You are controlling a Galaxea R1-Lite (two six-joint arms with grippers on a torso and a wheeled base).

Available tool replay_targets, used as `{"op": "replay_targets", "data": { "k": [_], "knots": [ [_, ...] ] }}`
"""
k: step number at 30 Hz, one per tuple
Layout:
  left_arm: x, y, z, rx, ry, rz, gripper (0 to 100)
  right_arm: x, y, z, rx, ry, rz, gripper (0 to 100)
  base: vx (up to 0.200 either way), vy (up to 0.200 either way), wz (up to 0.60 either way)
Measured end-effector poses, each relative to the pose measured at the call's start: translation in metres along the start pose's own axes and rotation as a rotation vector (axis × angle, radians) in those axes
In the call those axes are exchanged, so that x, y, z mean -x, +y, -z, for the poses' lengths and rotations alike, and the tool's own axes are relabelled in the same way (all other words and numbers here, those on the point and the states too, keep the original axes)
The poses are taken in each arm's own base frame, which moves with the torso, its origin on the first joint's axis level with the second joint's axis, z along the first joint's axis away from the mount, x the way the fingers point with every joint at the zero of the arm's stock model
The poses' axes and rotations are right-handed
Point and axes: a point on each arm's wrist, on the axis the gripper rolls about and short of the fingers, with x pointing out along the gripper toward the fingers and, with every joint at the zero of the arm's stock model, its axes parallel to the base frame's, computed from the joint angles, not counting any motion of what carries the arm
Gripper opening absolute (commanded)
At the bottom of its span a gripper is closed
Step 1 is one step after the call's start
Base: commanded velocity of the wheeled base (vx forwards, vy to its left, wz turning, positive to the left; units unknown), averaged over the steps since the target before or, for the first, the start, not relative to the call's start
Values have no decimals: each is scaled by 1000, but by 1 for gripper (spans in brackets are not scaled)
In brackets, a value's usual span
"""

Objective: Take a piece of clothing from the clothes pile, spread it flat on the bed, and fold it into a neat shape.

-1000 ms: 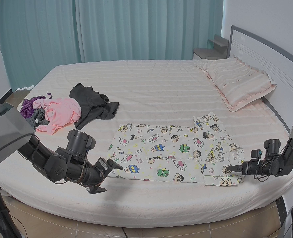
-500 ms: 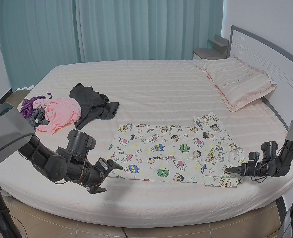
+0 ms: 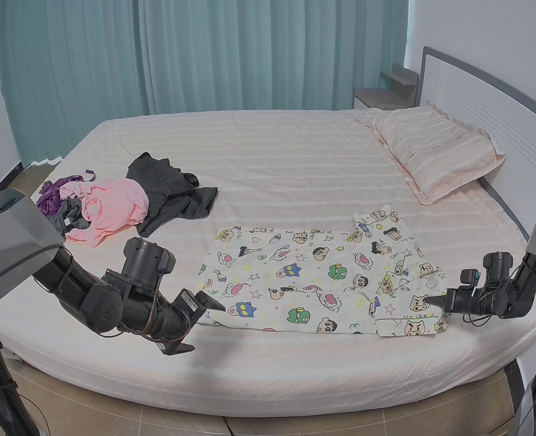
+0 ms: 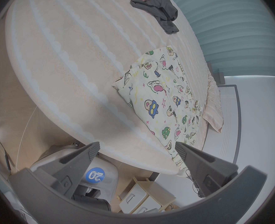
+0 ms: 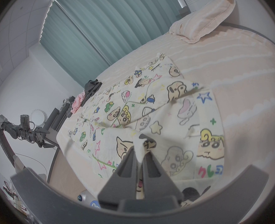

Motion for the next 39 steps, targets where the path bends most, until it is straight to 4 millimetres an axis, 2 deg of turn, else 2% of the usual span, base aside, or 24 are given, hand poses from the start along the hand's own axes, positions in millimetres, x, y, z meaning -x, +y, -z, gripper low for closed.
{"op": "replay_targets", "data": {
  "k": [14, 15, 24, 29, 33, 39],
  "knots": [
    [0, 0, 0, 0, 0, 0, 100, -8, -4, -18, 2, -45, 5, 0, 0, 0, 0],
    [0, 0, 0, 0, 0, 1, 100, -9, -4, -19, 3, -45, 5, 100, 0, 0, 0],
    [0, 0, 0, 0, 5, 3, 100, -10, -8, -20, -29, -58, 43, 100, 0, 0, 0],
    [0, 0, 0, 1, 7, 3, 100, 0, -7, -30, -88, -102, 102, 100, 0, 0, 0],
    [0, 0, 0, 2, 4, 3, 100, 12, 1, -35, -124, -131, 142, 100, 0, 0, 0],
    [1, 0, -1, 10, -12, 1, 100, 34, 26, -20, -167, -122, 195, 100, 67, 0, 0]
  ]
}}
